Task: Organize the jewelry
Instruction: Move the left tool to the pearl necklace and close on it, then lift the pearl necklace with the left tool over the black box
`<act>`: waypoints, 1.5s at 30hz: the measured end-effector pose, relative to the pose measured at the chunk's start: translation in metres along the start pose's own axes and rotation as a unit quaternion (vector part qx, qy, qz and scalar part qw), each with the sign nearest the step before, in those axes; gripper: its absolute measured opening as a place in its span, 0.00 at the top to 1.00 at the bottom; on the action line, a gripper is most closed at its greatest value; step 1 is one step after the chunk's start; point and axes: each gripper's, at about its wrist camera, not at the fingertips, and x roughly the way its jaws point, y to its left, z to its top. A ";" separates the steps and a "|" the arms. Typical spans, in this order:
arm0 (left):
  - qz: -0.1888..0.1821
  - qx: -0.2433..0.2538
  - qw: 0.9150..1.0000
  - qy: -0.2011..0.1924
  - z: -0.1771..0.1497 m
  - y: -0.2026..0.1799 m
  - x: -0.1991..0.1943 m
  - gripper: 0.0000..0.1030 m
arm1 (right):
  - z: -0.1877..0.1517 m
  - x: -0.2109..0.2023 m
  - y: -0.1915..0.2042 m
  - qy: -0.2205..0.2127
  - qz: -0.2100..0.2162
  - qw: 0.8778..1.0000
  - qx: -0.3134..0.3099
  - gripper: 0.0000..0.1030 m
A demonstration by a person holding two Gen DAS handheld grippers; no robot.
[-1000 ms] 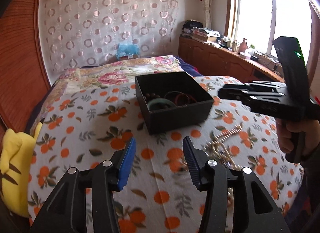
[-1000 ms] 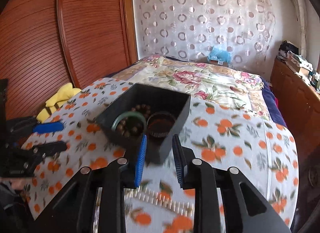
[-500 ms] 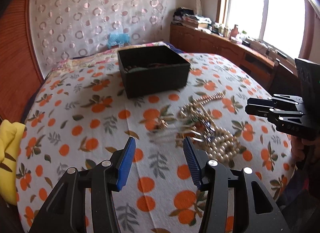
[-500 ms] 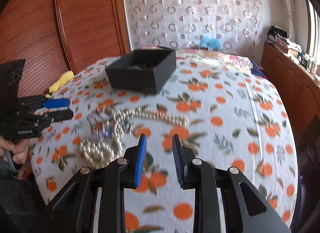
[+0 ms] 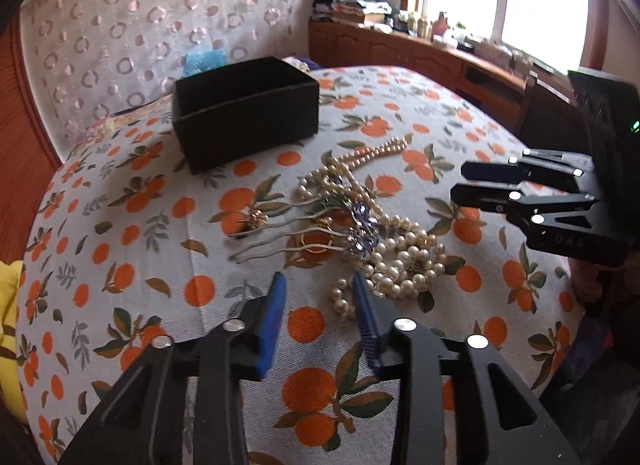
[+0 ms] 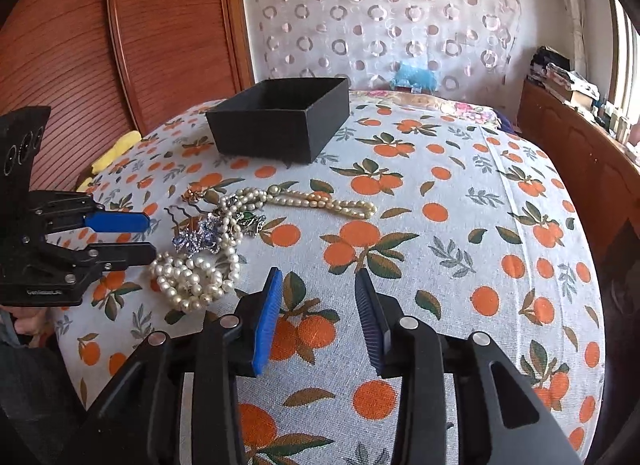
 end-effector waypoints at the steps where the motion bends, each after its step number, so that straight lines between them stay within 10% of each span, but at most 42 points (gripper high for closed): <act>1: 0.005 0.006 1.000 0.003 0.000 -0.003 0.003 0.75 | 0.000 0.000 0.000 0.000 -0.001 1.000 -0.001 0.61; 12: 0.005 0.033 0.999 0.016 0.006 -0.015 0.010 0.76 | -0.002 0.002 0.000 0.000 -0.001 1.000 0.004 0.61; 17: -0.017 0.031 0.999 0.010 0.005 -0.018 0.008 0.94 | -0.002 0.002 0.000 0.000 0.000 1.000 0.005 0.61; 45: 0.028 -0.028 0.973 -0.226 0.074 0.028 -0.160 0.94 | -0.004 0.005 0.002 0.005 -0.002 1.000 0.001 0.61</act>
